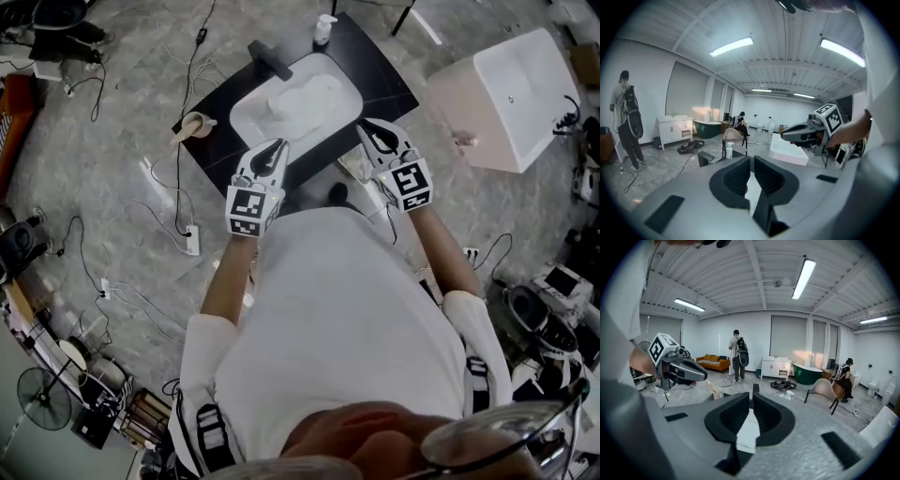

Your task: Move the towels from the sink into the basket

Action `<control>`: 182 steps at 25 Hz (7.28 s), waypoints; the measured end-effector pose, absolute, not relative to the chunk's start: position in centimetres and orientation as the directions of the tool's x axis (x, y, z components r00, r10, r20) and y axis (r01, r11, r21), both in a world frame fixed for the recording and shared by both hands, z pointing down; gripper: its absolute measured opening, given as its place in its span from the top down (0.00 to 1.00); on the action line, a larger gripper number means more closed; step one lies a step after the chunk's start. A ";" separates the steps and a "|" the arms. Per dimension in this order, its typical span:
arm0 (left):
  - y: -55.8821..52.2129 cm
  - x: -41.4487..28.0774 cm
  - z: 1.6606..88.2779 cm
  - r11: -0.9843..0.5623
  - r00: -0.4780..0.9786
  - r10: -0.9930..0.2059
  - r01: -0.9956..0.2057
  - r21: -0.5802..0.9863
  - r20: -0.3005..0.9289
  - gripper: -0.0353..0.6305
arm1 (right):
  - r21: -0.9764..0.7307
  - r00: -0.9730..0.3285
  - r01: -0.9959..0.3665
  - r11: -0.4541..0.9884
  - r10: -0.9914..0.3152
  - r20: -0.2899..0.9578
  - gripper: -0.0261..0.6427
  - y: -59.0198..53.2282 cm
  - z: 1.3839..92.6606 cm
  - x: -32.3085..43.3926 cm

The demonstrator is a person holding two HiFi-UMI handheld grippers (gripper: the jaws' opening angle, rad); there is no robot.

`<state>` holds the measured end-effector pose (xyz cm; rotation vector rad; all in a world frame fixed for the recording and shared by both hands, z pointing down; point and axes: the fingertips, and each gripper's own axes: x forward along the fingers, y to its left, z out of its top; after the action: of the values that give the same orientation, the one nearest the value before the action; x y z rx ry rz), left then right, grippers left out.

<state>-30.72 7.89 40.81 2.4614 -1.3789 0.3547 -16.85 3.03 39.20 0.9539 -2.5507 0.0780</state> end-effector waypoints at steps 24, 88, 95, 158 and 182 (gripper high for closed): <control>2.2 -35.4 60.0 -0.431 0.550 -0.671 -0.835 0.341 0.498 0.90 | 0.024 -0.386 -0.186 0.982 -0.096 0.918 0.21 -6.3 81.2 -29.5; 6.3 -19.0 42.6 -0.688 0.731 -0.563 -0.673 0.272 0.385 0.90 | 0.175 -0.413 -0.823 0.540 -0.782 0.467 0.79 0.5 34.2 -2.9; 6.2 -13.2 41.6 -0.779 0.801 -0.464 -0.573 0.256 0.379 0.90 | 0.172 -0.314 -0.884 0.434 -0.827 0.467 0.79 3.7 33.7 3.1; 14.1 4.0 99.7 -0.726 0.683 -0.155 -0.569 0.387 0.713 0.90 | -0.045 -0.154 -0.944 0.325 -0.319 0.935 0.37 4.8 125.0 16.9; 10.9 -0.7 80.3 -0.728 0.719 -0.284 -0.592 0.345 0.634 0.90 | -0.047 -0.168 -0.964 0.263 -0.462 0.871 0.71 7.4 95.8 14.1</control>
<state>-0.67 10.92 80.32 2.3835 -0.6652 0.7583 14.05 7.43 95.78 1.3082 -1.7620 0.8198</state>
